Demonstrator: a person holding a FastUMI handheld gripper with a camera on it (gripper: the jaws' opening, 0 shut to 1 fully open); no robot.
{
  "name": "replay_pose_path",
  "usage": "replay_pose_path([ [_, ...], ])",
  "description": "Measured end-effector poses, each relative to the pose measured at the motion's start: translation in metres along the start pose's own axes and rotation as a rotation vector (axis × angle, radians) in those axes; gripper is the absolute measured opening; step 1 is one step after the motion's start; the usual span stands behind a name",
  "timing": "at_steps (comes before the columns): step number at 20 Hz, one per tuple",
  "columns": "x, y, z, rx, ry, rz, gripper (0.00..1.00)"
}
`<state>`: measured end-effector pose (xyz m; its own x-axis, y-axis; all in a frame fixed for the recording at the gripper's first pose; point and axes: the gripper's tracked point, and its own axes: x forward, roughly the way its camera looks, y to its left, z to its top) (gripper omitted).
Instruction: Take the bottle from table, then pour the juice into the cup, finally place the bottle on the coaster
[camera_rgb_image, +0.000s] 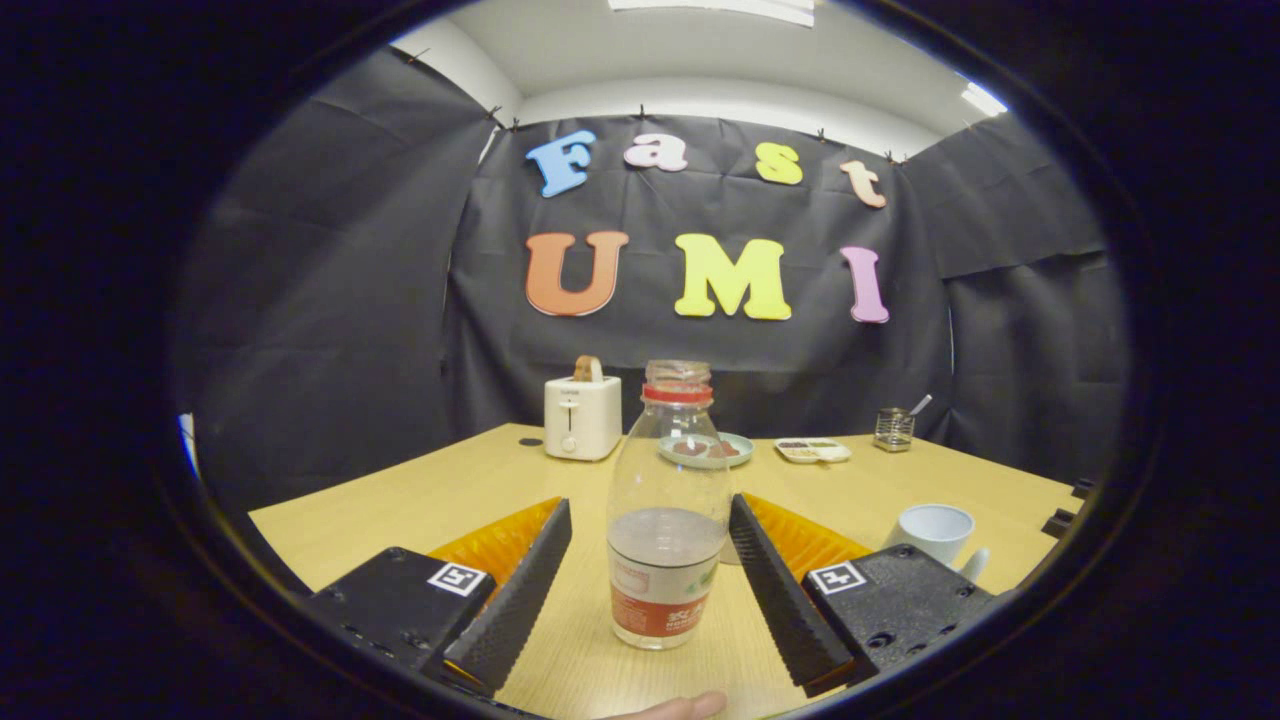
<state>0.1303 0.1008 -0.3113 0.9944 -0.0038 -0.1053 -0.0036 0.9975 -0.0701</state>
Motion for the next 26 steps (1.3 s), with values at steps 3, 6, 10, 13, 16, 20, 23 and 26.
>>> replay_pose_path([
  [3, 0.01, 0.001, -0.003, 0.001, -0.005, -0.018, 1.0],
  [6, 0.02, -0.007, -0.006, -0.015, -0.022, -0.071, 0.96],
  [10, 0.016, -0.019, -0.006, 0.039, -0.005, -0.095, 0.8],
  [13, 0.006, -0.02, 0.014, 0.166, -0.056, -0.072, 0.79],
  [16, 0.003, -0.011, 0.021, 0.306, -0.038, -0.012, 0.79],
  [20, -0.004, -0.008, 0.03, 0.52, 0.007, 0.043, 0.79],
  [23, -0.006, -0.007, 0.037, 0.704, 0.034, 0.075, 0.78],
  [26, -0.009, -0.014, 0.043, 0.84, 0.058, 0.095, 0.79],
])
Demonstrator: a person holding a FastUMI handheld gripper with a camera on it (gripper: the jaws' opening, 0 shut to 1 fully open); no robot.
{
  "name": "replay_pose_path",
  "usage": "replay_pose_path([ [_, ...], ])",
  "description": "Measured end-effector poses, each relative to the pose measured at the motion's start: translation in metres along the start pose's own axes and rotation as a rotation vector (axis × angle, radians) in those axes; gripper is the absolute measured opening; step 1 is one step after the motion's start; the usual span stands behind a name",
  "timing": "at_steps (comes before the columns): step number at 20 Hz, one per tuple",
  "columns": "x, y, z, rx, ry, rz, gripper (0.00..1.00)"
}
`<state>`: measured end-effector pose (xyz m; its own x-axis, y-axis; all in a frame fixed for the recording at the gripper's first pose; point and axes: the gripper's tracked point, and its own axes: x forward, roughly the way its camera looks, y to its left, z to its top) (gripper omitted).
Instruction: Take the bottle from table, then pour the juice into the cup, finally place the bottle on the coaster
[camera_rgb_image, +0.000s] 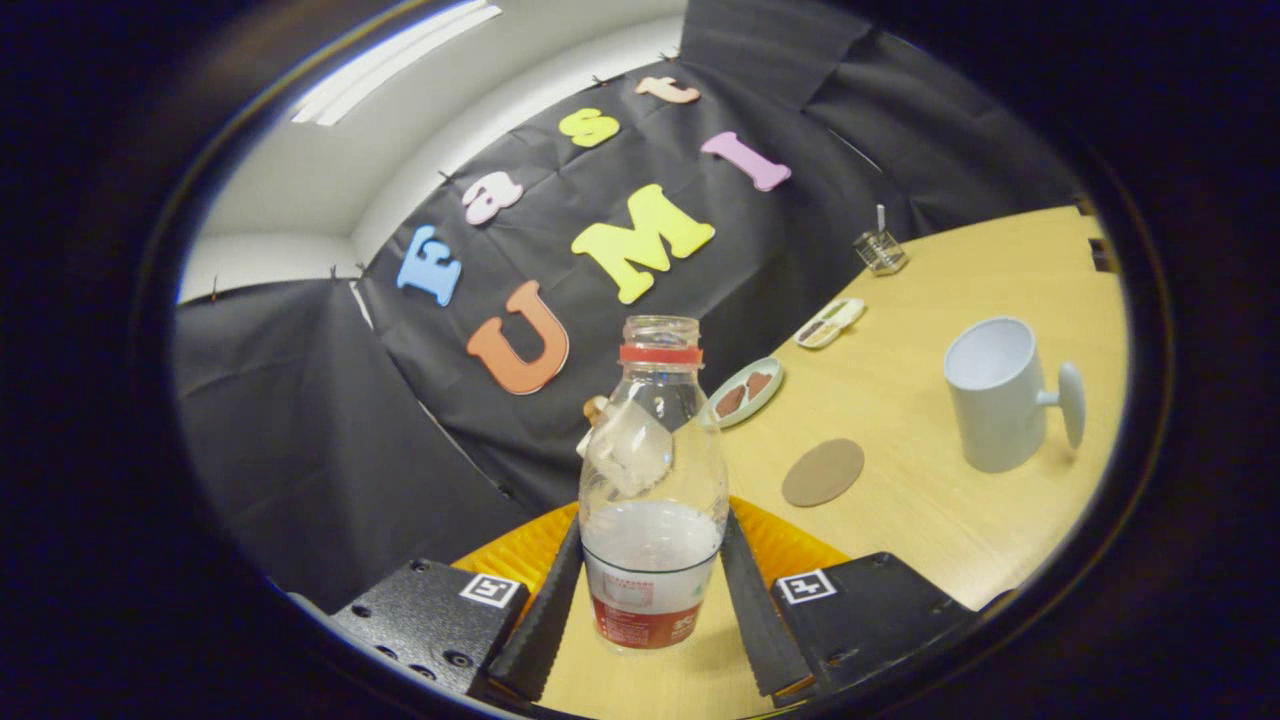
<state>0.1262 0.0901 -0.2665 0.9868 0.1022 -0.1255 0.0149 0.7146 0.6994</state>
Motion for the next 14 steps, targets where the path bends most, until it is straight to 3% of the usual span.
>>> replay_pose_path([
  [8, -0.003, -0.006, 0.026, 0.377, -0.011, 0.058, 0.78],
  [14, -0.002, -0.01, 0.036, 0.506, -0.015, 0.073, 0.78],
])
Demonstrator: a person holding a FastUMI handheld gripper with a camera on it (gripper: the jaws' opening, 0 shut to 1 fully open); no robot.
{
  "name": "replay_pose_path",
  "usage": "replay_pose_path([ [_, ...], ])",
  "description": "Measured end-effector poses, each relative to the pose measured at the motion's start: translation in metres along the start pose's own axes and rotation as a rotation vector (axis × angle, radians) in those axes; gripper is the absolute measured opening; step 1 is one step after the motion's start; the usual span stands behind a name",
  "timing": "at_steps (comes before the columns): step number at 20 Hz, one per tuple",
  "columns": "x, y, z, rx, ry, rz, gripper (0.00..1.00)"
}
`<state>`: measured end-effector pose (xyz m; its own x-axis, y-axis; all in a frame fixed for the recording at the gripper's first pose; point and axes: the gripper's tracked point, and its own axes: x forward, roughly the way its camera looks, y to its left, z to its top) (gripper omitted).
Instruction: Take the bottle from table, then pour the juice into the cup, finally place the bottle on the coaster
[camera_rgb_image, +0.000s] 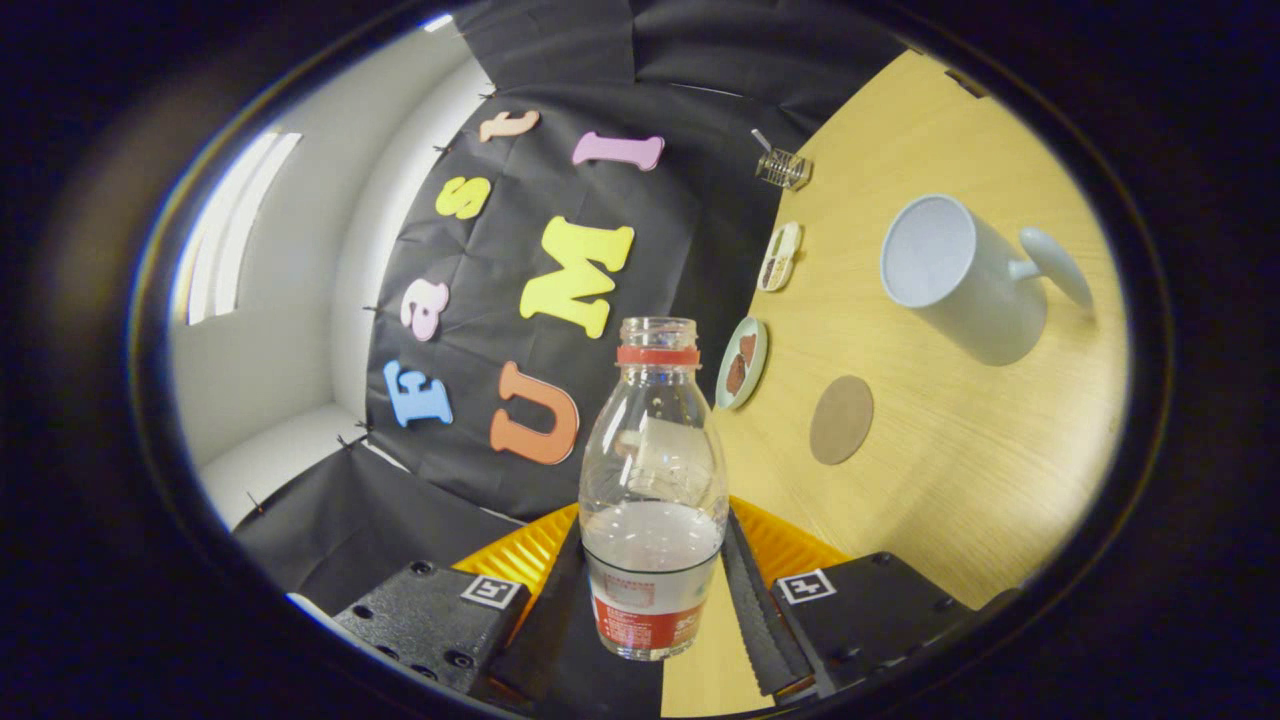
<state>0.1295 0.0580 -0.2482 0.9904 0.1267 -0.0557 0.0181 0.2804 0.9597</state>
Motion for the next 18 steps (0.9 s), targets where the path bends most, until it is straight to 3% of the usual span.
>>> replay_pose_path([
  [18, -0.002, 0.004, 0.06, 0.357, -0.066, 0.097, 0.78],
])
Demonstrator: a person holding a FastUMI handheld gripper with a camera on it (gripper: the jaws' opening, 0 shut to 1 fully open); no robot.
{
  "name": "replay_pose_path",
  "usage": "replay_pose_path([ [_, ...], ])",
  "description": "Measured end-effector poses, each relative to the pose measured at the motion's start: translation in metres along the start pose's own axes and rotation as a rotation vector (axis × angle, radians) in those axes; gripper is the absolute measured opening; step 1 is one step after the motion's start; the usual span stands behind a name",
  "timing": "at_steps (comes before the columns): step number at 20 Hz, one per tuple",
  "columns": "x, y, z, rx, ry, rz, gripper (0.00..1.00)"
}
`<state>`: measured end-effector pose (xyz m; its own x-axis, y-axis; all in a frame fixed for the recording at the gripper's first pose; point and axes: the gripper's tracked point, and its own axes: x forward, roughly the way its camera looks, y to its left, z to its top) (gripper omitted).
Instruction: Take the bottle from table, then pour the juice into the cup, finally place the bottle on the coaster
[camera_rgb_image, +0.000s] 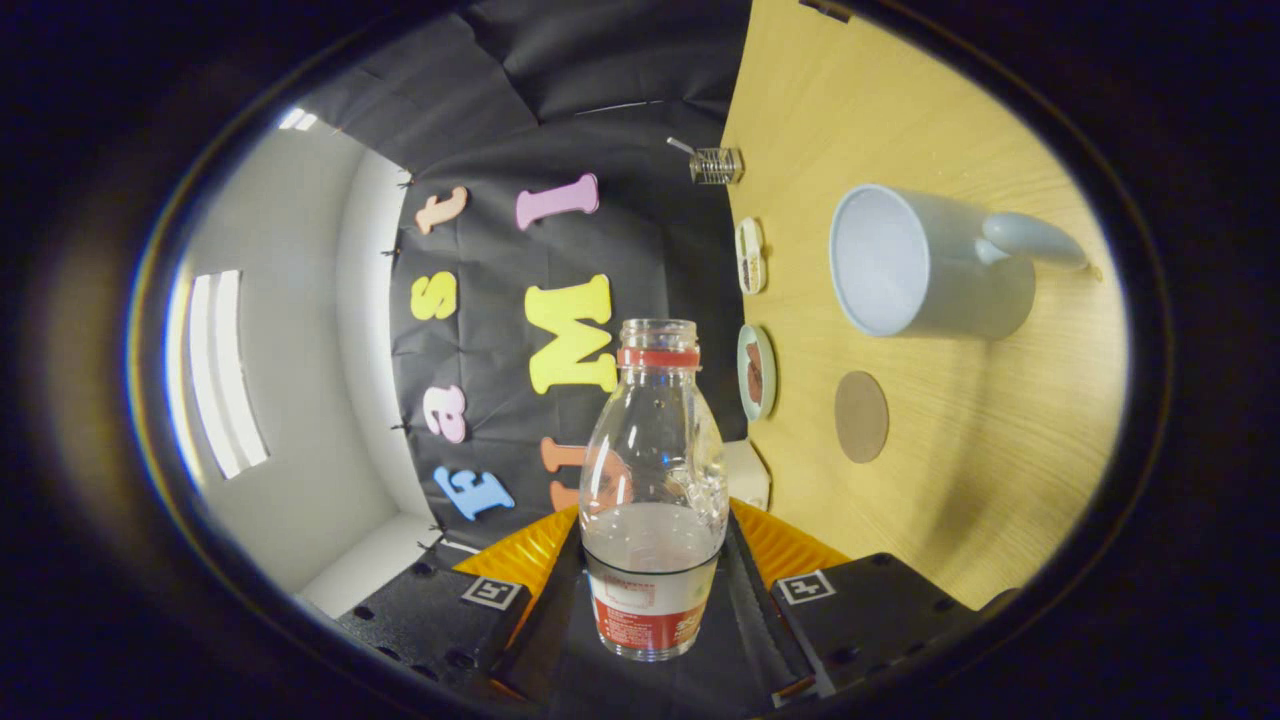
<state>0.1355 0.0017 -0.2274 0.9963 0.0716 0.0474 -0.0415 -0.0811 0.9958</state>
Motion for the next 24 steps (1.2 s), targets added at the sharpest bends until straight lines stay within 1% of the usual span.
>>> replay_pose_path([
  [10, -0.001, -0.003, 0.008, 0.056, -0.009, -0.009, 0.78],
  [18, -0.003, 0.006, 0.011, 0.11, -0.016, 0.012, 0.78],
  [24, -0.004, 0.013, 0.016, 0.147, -0.02, 0.045, 0.78],
])
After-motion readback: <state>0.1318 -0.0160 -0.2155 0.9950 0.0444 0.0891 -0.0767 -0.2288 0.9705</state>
